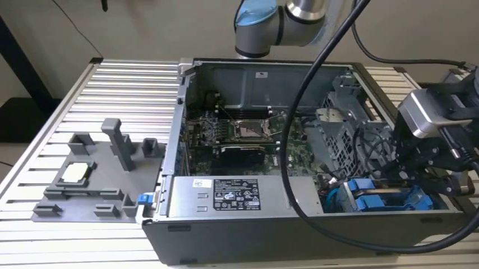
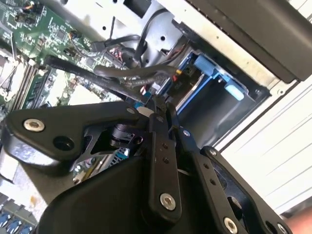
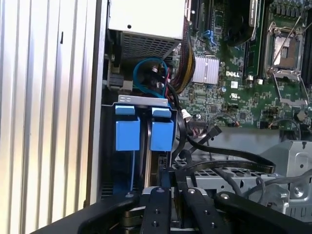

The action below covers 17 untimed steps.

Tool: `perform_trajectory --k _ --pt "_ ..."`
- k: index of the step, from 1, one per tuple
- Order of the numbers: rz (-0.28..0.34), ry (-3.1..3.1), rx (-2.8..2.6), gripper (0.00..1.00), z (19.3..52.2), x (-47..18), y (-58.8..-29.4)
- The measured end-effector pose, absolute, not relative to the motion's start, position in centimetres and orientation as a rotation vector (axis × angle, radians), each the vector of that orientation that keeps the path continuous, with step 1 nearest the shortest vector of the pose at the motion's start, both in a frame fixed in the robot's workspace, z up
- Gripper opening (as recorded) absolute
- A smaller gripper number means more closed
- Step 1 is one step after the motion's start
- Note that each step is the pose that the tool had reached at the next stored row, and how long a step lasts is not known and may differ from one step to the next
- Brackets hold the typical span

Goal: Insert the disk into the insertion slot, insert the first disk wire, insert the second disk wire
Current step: 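Insert the second disk wire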

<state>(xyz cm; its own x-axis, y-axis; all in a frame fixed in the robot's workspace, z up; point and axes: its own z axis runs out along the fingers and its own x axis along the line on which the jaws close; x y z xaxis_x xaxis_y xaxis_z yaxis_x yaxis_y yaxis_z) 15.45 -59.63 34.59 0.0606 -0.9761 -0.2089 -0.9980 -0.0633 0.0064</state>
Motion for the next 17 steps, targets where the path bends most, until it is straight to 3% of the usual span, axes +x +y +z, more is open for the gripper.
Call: perform_trajectory --k 17 --pt "0.226 2.129 -2.098 0.16 34.15 15.62 -59.72"
